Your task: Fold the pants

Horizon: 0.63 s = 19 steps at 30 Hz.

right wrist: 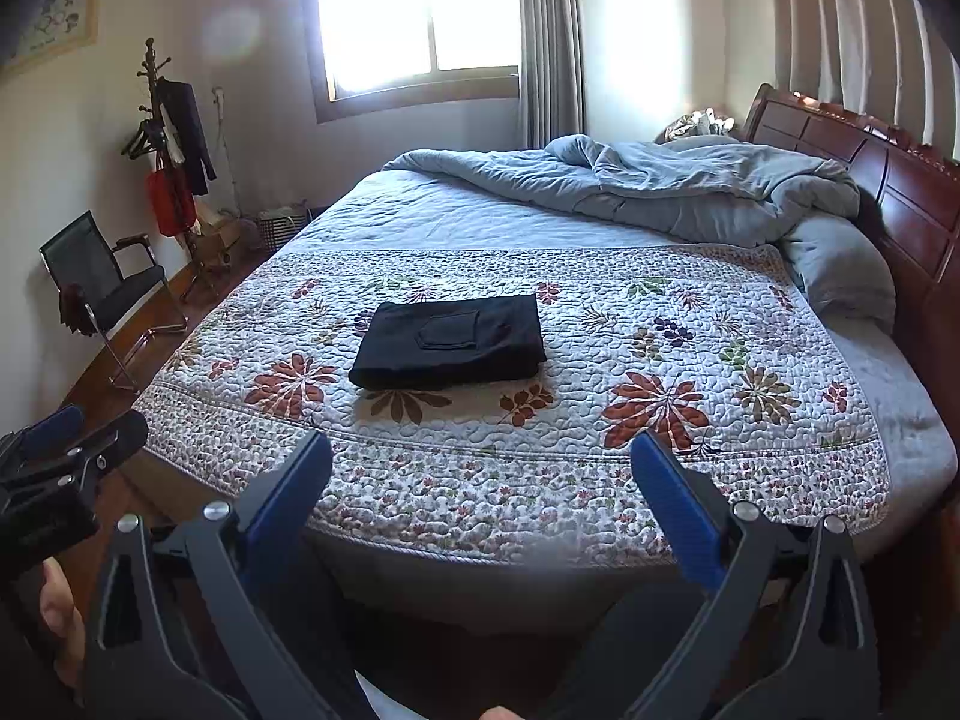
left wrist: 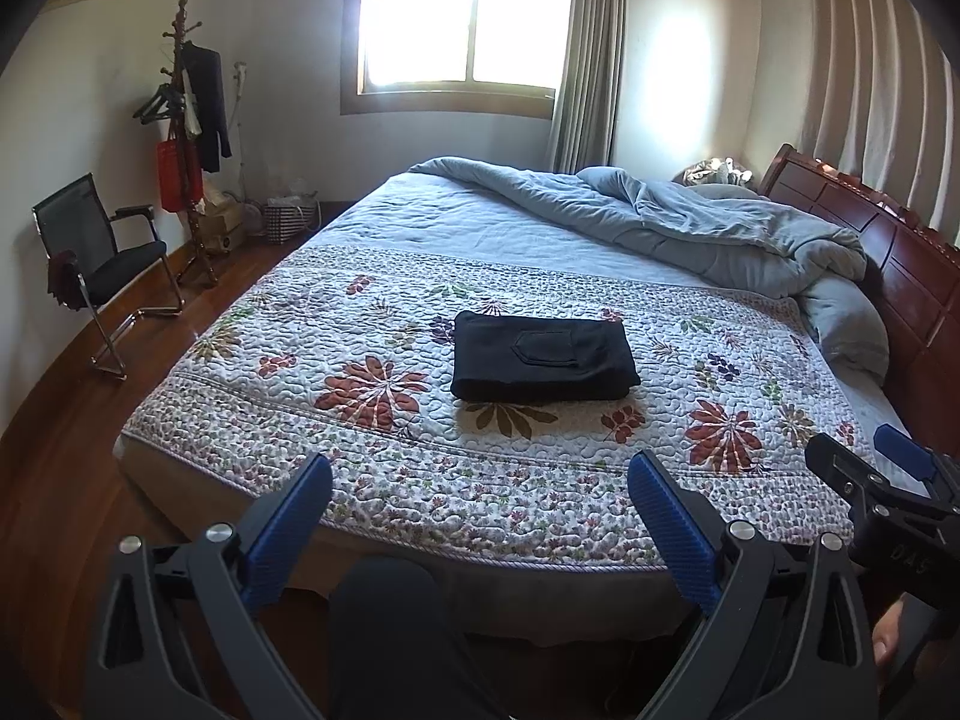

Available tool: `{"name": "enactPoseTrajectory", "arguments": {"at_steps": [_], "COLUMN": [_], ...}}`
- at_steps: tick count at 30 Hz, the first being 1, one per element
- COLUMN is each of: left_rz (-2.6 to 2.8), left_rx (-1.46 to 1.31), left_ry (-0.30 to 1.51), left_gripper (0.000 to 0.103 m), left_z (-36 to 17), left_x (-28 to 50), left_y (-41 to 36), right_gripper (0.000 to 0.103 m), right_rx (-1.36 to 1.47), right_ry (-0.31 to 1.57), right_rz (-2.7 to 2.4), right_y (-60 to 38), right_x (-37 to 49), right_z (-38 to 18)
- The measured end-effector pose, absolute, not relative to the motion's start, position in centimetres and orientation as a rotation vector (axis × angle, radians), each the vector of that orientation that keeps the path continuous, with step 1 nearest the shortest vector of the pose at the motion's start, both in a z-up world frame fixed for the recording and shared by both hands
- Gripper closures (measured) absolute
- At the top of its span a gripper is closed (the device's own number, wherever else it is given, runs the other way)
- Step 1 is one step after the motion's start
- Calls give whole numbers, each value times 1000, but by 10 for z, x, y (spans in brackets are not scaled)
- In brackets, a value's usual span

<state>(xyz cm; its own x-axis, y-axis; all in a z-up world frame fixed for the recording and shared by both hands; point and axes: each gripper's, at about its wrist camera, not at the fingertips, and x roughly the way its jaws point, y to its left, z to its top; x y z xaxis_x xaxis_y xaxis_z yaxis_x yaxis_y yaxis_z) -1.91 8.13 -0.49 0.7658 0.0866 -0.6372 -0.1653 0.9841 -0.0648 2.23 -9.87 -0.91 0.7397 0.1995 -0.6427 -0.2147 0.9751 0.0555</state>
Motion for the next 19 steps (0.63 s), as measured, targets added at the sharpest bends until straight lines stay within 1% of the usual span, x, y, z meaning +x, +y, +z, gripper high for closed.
{"name": "enactPoseTrajectory", "arguments": {"at_steps": [19], "left_rz": [144], "left_rx": [-131], "left_ry": [686], "left_gripper": [4], "left_z": [-3], "left_x": [-23], "left_y": [83], "right_gripper": [4], "right_rx": [-31], "right_ry": [696], "right_rz": [231], "right_y": [-97], "right_x": [23], "right_z": [-10]}}
